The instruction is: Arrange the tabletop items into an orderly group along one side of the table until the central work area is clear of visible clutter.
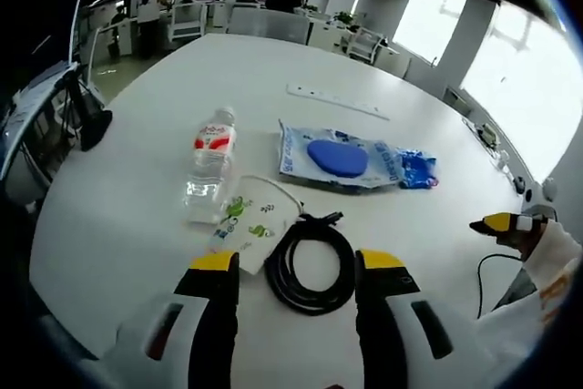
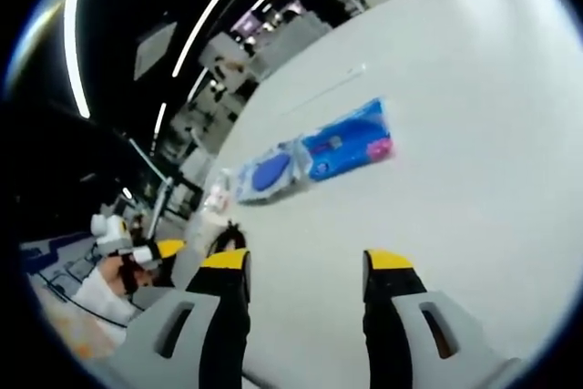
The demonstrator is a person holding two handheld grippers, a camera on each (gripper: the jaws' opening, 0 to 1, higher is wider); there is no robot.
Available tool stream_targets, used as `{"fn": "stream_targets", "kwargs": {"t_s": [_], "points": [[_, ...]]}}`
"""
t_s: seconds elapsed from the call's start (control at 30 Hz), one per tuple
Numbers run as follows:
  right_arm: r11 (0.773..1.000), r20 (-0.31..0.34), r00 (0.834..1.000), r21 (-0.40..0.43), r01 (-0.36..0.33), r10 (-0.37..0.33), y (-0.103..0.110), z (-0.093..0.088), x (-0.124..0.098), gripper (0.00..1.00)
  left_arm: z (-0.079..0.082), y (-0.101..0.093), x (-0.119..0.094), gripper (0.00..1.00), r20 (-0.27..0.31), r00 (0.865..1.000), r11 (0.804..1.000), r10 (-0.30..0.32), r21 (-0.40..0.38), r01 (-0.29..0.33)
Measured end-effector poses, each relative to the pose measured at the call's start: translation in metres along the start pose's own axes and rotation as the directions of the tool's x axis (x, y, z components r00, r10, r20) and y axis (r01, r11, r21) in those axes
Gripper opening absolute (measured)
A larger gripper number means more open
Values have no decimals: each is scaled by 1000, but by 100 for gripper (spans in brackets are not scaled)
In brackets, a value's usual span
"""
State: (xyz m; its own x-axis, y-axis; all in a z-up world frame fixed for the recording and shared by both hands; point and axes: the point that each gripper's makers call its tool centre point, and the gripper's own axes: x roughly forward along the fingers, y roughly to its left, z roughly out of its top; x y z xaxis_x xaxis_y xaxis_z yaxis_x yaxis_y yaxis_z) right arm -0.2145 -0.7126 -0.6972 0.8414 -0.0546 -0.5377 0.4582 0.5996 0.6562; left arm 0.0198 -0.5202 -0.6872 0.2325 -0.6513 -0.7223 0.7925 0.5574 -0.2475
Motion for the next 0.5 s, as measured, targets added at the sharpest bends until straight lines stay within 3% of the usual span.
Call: {"fn": "stream_targets", "kwargs": {"t_s": [0.07,0.2,0.37,0.47,0.5], "points": [[1000,1,1000,0,0,0,1,0,-1,48,0,1,1,51,-5,1000,1000,6,16,-6],[1000,-2,1000,2,-2,2,1,-1,-1,47,2,4,2,53,-46,998,970,44,242,-32],[1000,0,1000,8,1,-1,-3,0,-2,47,9,9,8,51,-65,996,946,68,320,-44],[1000,6,1000,12,2,-2,-4,1,-2,47,10,20,16,49,-121,987,899,104,436,-41],[1000,7,1000,12,1,-1,-4,1,-3,47,10,21,17,49,-129,986,892,109,450,-40]]}}
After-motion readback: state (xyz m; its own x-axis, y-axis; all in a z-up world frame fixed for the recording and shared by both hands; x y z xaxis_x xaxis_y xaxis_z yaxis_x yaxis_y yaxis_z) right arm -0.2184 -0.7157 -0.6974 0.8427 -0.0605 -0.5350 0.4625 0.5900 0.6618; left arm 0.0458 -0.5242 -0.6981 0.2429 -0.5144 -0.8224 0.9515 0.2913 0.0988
